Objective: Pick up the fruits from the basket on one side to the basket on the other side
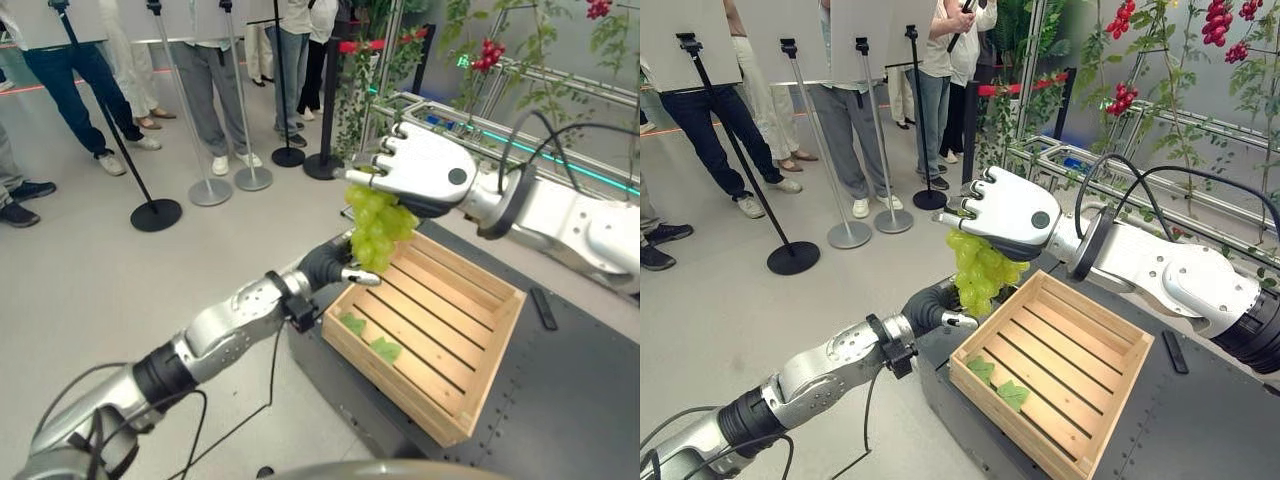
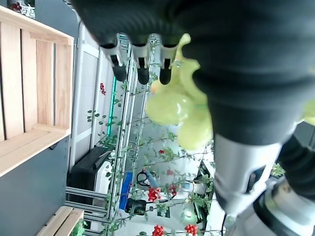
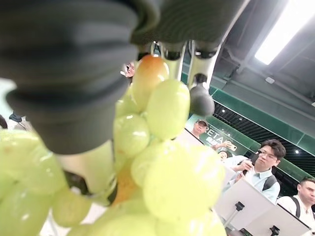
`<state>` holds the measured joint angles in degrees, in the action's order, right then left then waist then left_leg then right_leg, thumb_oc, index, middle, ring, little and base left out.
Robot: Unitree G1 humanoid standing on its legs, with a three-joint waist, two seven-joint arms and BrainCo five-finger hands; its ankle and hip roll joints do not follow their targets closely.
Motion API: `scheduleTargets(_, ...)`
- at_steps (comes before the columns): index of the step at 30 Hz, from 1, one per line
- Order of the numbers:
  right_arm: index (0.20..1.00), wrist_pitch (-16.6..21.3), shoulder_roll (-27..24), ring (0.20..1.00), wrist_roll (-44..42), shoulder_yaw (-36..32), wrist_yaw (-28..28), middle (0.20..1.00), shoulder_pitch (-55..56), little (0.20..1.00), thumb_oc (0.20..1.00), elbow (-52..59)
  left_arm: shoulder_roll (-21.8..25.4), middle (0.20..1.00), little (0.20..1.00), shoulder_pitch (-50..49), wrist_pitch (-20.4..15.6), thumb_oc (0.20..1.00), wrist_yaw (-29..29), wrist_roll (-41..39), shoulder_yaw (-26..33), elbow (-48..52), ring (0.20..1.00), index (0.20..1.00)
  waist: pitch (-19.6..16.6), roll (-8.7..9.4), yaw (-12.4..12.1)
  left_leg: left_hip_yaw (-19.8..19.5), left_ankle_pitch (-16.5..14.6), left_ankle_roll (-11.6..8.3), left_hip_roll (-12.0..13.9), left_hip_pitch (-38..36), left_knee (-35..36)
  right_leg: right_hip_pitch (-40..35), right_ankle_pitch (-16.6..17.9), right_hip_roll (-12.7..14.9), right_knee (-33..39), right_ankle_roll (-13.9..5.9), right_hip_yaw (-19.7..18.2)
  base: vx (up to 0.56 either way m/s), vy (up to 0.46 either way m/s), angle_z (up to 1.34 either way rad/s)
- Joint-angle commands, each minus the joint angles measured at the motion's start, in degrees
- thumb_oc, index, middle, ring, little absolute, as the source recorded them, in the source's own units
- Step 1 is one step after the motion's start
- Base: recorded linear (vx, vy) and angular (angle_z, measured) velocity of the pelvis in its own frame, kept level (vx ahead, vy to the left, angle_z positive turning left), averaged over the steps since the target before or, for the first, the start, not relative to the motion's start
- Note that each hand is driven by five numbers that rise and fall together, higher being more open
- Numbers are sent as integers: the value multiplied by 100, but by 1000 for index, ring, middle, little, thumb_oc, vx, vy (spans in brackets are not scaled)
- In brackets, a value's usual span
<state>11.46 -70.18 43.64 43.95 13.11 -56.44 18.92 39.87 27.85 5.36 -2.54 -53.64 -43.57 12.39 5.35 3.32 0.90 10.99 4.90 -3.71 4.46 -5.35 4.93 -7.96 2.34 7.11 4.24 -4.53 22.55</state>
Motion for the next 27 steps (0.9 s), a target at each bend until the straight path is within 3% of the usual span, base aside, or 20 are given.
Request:
scheduleTargets(1,200,-167,-158,200,-289,235,157,200,-858,200,200,178,136,1000,1000,427,-327,1000,-117,-182,-31,54,1000,1000,-216,101,45,-65,-386,41,12,-54,-87,22,-202,172,-252,-472,148,0,0,0)
scheduleTargets(9,200,-64,-148,200,-444,370,111,200,-1036,200,200,458,346,1000,1000,535,-359,1000,-96,-266,-44,113,1000,1000,-204,96,43,-68,-370,30,17,-56,-79,16,-191,158,-243,-478,158,0,0,0)
scheduleTargets(27,200,120,-370,200,-300,1659,-50,200,-1922,200,200,660,741,1000,1000,824,-383,1000,-152,-614,-414,313,1000,1000,-209,103,32,-73,-384,26,-4,-58,-84,4,-174,180,-226,-498,155,0,0,0)
